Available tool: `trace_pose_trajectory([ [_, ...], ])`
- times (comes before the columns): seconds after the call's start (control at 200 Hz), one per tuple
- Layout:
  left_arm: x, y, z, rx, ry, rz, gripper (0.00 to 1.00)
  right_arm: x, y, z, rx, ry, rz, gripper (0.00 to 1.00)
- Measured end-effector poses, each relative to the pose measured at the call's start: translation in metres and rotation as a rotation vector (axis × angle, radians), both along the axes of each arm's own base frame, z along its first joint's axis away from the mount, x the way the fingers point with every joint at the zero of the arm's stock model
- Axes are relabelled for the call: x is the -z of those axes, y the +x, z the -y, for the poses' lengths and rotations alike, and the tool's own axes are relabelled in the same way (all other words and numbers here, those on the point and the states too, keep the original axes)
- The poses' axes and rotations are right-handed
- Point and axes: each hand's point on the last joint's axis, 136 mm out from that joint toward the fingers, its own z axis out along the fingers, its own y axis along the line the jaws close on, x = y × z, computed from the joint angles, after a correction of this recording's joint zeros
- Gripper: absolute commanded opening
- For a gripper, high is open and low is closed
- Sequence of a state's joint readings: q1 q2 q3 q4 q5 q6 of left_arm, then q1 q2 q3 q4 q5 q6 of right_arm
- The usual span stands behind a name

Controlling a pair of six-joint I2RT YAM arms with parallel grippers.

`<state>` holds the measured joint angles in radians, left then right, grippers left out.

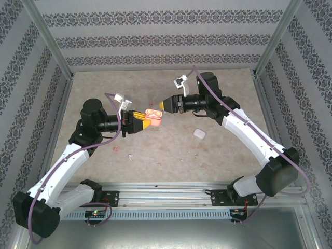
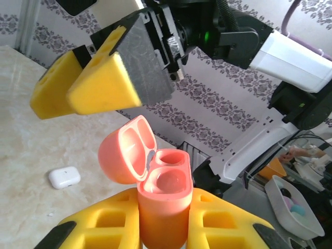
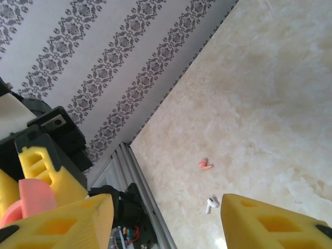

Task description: Insert the wireless bluetooth earbuds into the charging case

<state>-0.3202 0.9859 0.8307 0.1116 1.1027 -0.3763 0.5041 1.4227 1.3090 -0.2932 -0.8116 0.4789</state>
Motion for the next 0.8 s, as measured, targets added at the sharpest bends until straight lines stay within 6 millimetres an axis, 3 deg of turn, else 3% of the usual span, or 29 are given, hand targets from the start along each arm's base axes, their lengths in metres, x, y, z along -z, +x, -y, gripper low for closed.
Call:
trace_pose_trajectory([
  [0.235,0.022,0.016,-0.027,-0.187,0.097,-0.004,0.0,0.008,0.005,0.004,0.07,-0.026,-0.085,0.57],
  [0.315,0.021,0.016,-0.042,-0.265,0.127,0.024,0.0,0.023,0.014,0.006,0.126,-0.074,-0.133,0.54],
  [0.41,0.019,0.014,-0.059,-0.352,0.156,0.055,0.0,0.049,0.028,-0.005,0.175,-0.161,-0.2,0.51],
  [0.515,0.023,0.009,-0.075,-0.437,0.208,0.06,0.0,0.091,0.034,-0.04,0.162,-0.289,-0.269,0.48],
  [0.624,0.027,0.004,-0.091,-0.52,0.275,0.06,0.0,0.134,0.026,-0.097,0.061,-0.407,-0.286,0.45],
  [0.799,0.018,-0.011,-0.116,-0.649,0.357,0.1,0.0,0.179,0.008,-0.167,-0.104,-0.503,-0.232,0.43],
])
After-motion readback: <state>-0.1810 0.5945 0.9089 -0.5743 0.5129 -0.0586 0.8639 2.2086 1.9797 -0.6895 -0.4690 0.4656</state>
